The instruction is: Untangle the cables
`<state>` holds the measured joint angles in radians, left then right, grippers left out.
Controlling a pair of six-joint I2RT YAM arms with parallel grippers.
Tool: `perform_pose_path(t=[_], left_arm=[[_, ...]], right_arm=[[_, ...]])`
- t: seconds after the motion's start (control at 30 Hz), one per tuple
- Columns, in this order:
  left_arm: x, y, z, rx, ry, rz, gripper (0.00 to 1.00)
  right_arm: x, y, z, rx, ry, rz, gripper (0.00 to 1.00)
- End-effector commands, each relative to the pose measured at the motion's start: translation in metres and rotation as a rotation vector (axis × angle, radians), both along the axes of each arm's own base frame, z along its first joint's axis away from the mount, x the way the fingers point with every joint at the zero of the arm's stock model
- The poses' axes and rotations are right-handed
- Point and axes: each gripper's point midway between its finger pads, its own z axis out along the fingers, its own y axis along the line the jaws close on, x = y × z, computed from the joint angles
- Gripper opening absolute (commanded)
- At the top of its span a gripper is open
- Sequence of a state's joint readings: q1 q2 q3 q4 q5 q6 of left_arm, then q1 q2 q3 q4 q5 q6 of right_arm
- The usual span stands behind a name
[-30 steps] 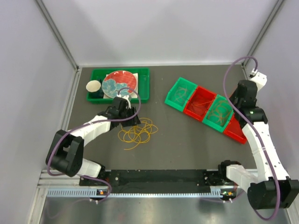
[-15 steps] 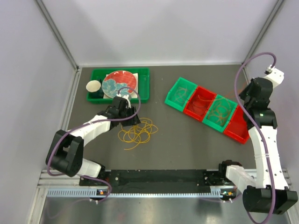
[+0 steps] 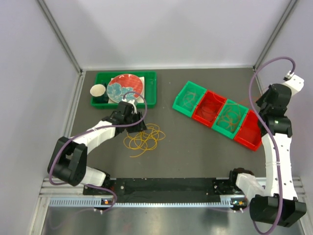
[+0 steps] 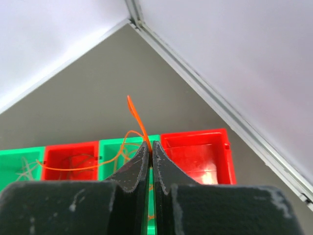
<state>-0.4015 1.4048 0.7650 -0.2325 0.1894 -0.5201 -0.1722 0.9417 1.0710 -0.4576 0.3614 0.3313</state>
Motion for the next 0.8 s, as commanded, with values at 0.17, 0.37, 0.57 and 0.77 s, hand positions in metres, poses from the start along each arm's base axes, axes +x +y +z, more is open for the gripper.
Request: perform_pose_path(t=[0.17, 0.37, 0.57, 0.77], left_arm=[[0.013, -0.005, 0.024, -0.030, -0.068, -0.007, 0.50], [0.011, -0.004, 0.021, -0.027, -0.060, -0.002, 0.49], [0.011, -0.007, 0.019, -0.047, -0.053, -0.004, 0.49], [0.010, -0.008, 0.018, -0.052, -0.048, -0.006, 0.49]], right_arm=[[-0.009, -0.025, -0.011, -0.091, 0.046, -0.068, 0.00], [0.009, -0.002, -0.019, -0.090, 0.011, 0.104, 0.00], [0.031, 0.039, -0.074, 0.103, 0.114, 0.301, 0.00], [0.041, 0.057, -0.146, 0.275, 0.281, 0.342, 0.00]])
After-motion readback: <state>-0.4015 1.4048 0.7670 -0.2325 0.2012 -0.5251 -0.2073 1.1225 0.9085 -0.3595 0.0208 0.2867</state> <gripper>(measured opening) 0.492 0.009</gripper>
